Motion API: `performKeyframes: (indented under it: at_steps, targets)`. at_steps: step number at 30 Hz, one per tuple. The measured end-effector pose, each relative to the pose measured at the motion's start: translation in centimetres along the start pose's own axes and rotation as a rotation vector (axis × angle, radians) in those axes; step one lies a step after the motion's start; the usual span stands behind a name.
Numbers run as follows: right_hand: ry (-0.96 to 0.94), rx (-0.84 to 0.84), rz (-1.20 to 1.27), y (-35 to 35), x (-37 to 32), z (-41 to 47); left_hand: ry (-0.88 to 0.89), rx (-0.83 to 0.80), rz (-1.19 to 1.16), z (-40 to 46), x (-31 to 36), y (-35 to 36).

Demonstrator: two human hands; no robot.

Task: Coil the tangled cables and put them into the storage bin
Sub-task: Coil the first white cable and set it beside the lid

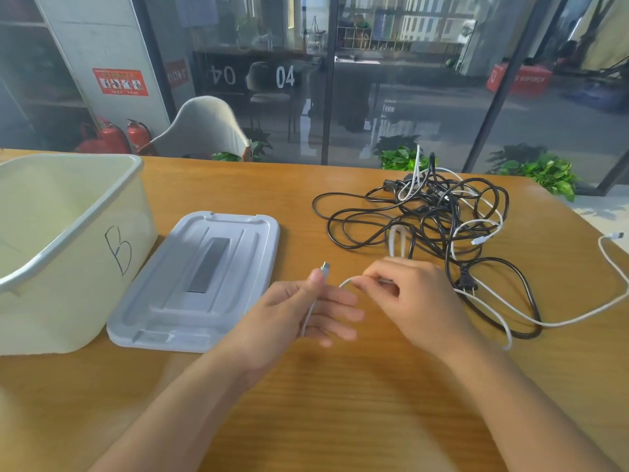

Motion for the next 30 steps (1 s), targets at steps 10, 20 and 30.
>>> performKeyframes:
  at_steps: [10,20,30]
  targets:
    - [0.15,-0.095,0.421,2.8,-3.1,-1.2,0.095,0.266,0.164,0.7,-0.7,0.4]
    - [0.126,-0.277,0.335,4.2,-3.8,-1.8,0.049,0.24,0.044,0.8,-1.3,0.1]
    - [0.1,-0.284,0.316,4.5,-4.1,-1.8,0.099,0.155,-0.239,0.5,-0.3,0.1]
Point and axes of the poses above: each hand's wrist, its own z-axis towards the middle knuckle, its own y-axis out of the palm, x = y × z, the point moved 4 cm from there along z, towards the middle knuckle, and after that the axes turned 15 degrees about z, right-handed, at the moved point
